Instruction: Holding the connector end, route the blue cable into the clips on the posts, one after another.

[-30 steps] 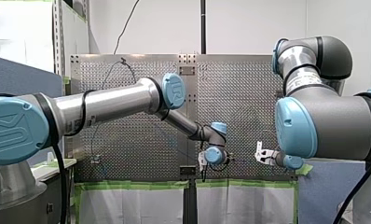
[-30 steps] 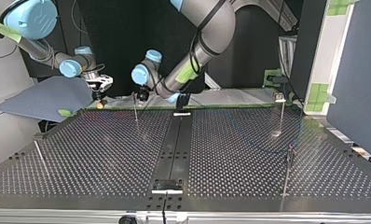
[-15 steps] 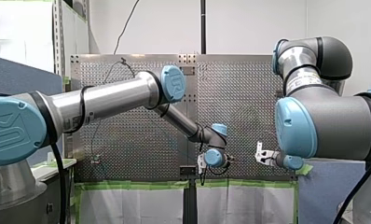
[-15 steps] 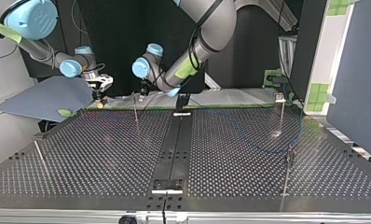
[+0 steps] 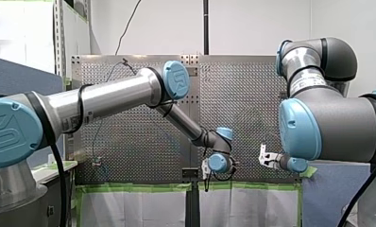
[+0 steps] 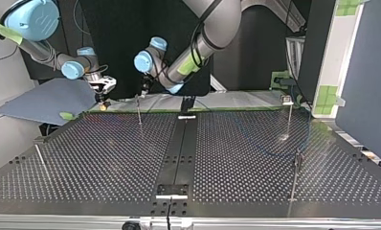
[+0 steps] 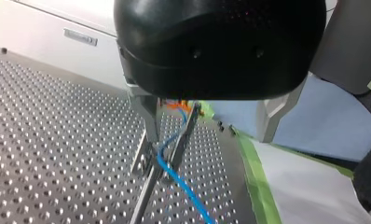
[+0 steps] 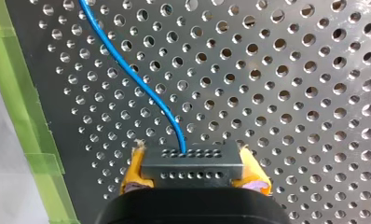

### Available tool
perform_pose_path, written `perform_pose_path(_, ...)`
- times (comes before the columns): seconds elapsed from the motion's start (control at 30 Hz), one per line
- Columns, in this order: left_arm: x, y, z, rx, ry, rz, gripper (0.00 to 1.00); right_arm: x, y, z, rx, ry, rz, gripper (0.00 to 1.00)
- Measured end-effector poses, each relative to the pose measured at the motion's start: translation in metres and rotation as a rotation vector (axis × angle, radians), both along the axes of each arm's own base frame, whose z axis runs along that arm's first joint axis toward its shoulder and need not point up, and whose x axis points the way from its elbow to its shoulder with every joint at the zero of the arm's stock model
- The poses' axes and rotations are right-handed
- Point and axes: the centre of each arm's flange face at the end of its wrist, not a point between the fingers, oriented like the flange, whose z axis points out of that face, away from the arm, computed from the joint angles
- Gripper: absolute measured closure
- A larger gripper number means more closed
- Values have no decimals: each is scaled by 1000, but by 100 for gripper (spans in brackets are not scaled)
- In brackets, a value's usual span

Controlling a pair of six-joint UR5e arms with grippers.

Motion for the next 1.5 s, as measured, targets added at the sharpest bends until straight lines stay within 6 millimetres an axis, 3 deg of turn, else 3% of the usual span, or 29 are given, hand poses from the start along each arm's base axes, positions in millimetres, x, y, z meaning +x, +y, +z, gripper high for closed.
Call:
perform_pose_path(0.33, -3, -10, 21, -27, -31, 1, 2, -1, 0, -2, 3, -1, -2, 100)
perform_pose_path(1.5, -10, -12, 22, -15, -16, -23, 2, -3, 1, -4, 7, -4, -1, 100)
